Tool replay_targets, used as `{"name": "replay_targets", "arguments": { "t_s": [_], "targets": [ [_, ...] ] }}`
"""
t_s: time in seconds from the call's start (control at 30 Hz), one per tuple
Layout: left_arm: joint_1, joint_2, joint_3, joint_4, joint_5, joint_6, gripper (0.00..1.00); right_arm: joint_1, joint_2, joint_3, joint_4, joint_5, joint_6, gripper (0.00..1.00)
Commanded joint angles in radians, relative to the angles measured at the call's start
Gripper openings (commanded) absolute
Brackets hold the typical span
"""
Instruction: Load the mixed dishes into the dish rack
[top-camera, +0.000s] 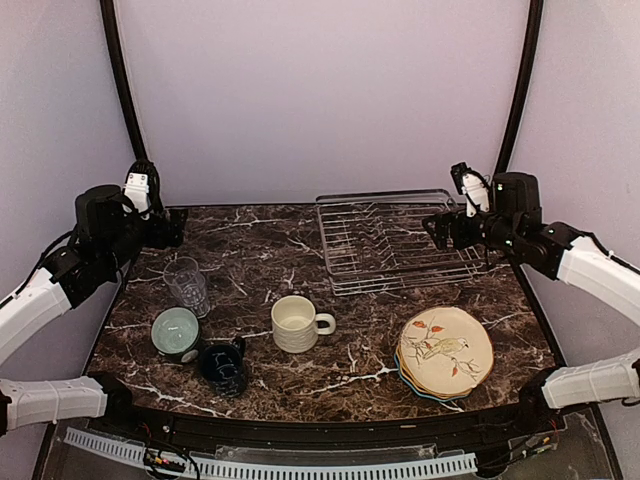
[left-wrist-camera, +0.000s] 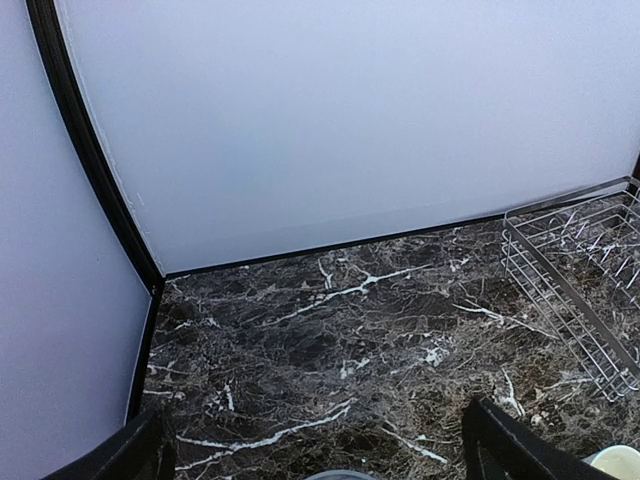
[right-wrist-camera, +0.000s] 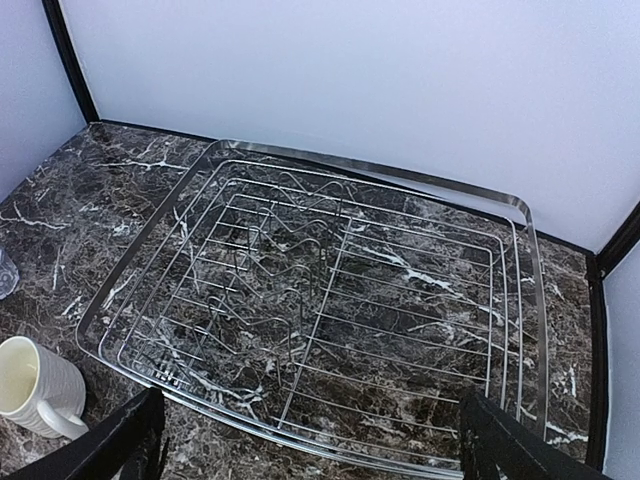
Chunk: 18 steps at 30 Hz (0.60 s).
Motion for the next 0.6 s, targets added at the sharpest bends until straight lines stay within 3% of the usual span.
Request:
{"name": "replay_targets", "arguments": {
  "t_s": [0.0,0.3,0.57],
  "targets": [
    [0.006,-0.012,-0.011,0.018,0.018,0.011,0.99,0.006,0.011,0.037,0.022,-0.012,-0.008,0.99],
    [0.006,-0.003,-0.008,0.009,0.023,0.005,0.99,0.007,0.019,0.062,-0.031,0.001,-0.001,0.99],
    [0.006,0.0,-0.003,-0.002,0.032,0.005,0.99,0.007,0.106,0.194,-0.245,0.054,0.058,0.99]
  ]
}}
